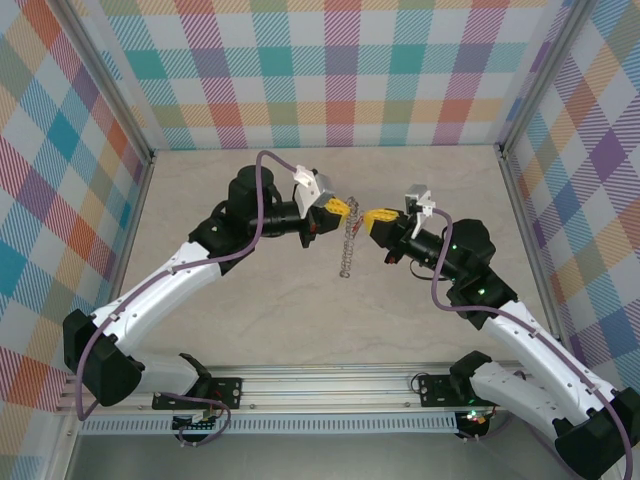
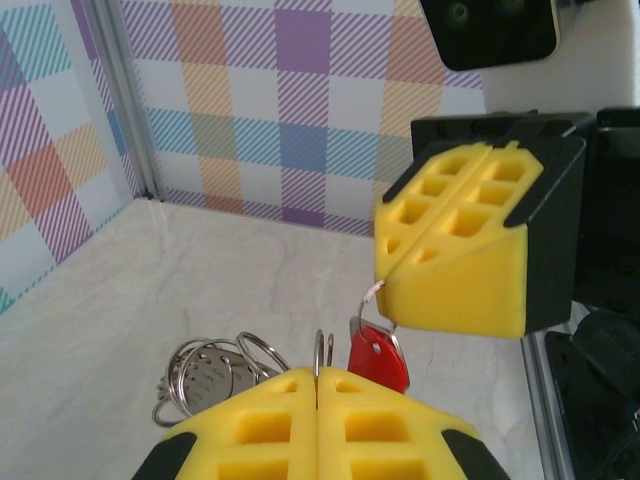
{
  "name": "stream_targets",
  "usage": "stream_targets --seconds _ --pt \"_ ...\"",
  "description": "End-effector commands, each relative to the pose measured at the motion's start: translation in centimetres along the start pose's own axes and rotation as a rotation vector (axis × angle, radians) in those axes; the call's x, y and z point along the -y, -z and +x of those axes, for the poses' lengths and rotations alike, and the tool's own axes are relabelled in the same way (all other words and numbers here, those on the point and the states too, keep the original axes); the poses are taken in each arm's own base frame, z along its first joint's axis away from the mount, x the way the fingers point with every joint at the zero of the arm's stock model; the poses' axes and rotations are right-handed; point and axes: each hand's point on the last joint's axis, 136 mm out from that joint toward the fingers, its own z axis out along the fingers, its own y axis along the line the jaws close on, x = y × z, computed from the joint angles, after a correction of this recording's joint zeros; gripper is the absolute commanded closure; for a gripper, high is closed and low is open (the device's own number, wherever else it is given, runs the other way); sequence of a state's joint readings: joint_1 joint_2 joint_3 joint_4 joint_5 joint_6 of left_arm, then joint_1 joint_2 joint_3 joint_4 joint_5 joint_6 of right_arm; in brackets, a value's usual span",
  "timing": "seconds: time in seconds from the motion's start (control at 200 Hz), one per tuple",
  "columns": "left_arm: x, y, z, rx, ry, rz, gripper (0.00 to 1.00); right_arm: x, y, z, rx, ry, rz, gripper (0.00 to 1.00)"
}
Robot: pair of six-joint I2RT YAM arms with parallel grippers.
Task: Put the keys on the keyring
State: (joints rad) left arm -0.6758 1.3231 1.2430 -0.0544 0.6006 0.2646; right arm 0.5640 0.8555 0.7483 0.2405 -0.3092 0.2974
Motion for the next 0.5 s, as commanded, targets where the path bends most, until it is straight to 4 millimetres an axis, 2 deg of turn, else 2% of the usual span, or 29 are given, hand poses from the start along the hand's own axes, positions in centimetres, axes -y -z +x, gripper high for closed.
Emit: stream_targets --seconds 0.0,0.495 --pt "0.6 0.3 -2.7 0.055 -0.072 0.006 1.00 -1.4 0.3 -2.1 0.052 0.054 -0.055 1.00" --pt "1.5 -0.4 -2.5 0.026 -0.071 0.059 1.00 -1.9 0.2 -3.7 0.089 0.074 -0.065 1.00"
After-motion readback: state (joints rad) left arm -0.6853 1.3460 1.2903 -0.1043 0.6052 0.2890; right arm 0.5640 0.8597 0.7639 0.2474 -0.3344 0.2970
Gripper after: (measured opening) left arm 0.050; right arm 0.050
